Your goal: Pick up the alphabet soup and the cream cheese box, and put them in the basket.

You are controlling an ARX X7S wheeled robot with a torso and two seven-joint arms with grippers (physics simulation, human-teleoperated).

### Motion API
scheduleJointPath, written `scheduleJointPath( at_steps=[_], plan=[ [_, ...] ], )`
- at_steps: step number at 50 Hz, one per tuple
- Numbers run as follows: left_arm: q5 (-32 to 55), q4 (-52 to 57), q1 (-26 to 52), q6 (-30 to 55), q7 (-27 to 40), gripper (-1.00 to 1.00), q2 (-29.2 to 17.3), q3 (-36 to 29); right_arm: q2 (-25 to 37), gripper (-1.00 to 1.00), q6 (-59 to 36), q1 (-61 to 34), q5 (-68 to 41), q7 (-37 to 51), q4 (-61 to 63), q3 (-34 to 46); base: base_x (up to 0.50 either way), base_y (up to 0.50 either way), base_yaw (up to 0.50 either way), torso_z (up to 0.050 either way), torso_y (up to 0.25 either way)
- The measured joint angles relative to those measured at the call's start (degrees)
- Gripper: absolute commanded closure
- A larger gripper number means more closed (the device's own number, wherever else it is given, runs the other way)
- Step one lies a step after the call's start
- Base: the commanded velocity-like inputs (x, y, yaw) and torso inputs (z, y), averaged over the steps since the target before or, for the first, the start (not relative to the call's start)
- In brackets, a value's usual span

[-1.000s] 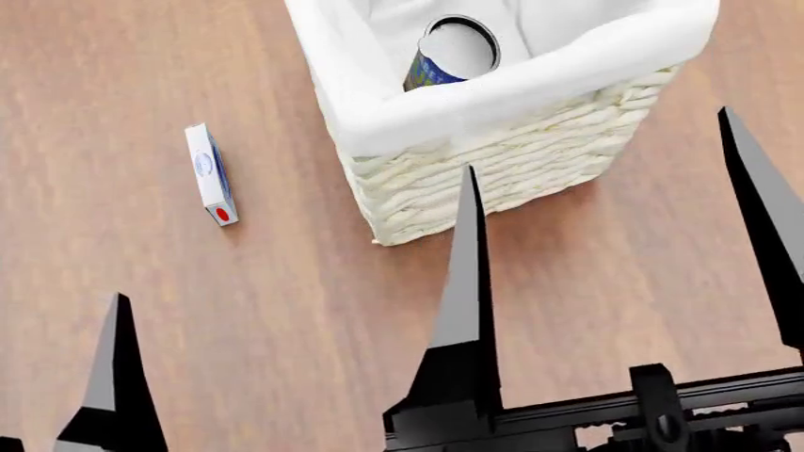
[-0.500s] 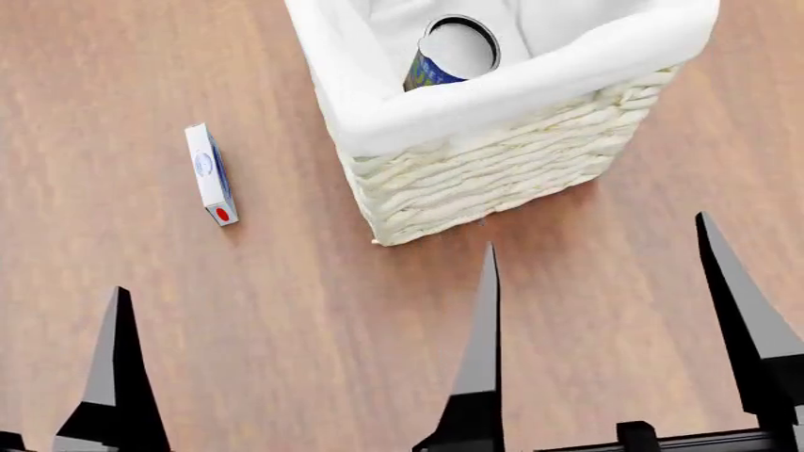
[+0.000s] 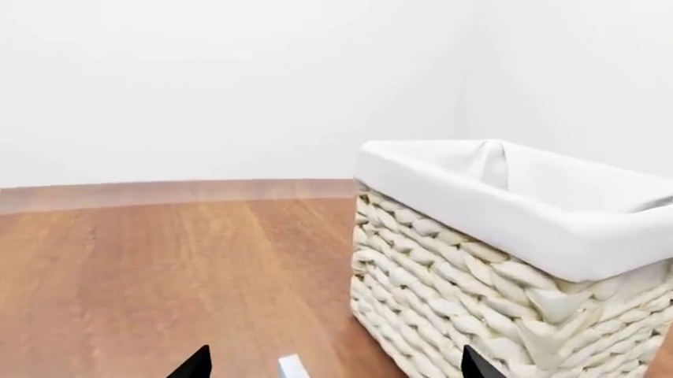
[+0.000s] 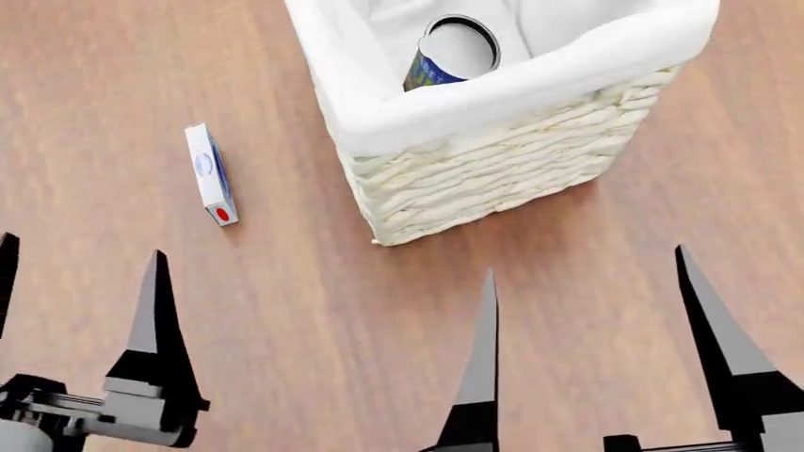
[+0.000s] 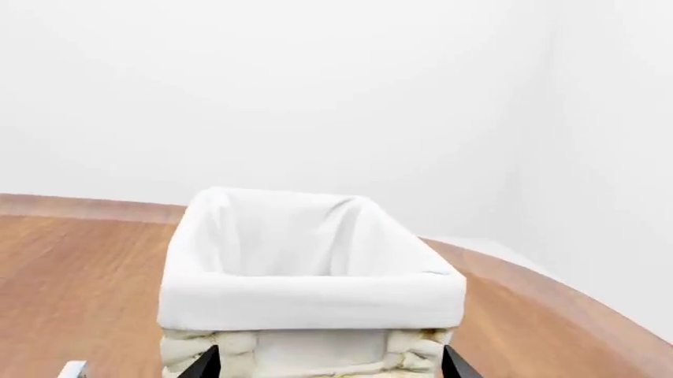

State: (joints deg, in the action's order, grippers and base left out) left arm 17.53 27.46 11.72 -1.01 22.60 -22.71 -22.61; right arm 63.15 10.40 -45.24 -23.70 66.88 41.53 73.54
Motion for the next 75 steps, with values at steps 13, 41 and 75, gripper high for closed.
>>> scheduleJointPath(
  at_steps=[13,41,75],
  plan=[
    [1.3,-17.6,10.8,-2.1,-4.8,-1.0,5.0,-0.8,-0.4,-1.0,0.0,0.2,-0.2,-0.2,-0.3,-0.1,0.0,0.0,0.0,0.0,0.0],
    [6.2,-51.0,26.5,-7.2,-13.2,-1.0,13.7,0.5,-0.5,-1.0,0.4,1.0,-0.4,-0.5,-0.7,-0.4,0.0,0.0,0.0,0.0,0.0],
    [3.6,-76.7,36.9,-15.6,-14.7,1.0,19.4,0.3,0.1,-1.0,1.3,2.3,-0.2,0.1,-0.7,-0.9,0.0,0.0,0.0,0.0,0.0]
  ],
)
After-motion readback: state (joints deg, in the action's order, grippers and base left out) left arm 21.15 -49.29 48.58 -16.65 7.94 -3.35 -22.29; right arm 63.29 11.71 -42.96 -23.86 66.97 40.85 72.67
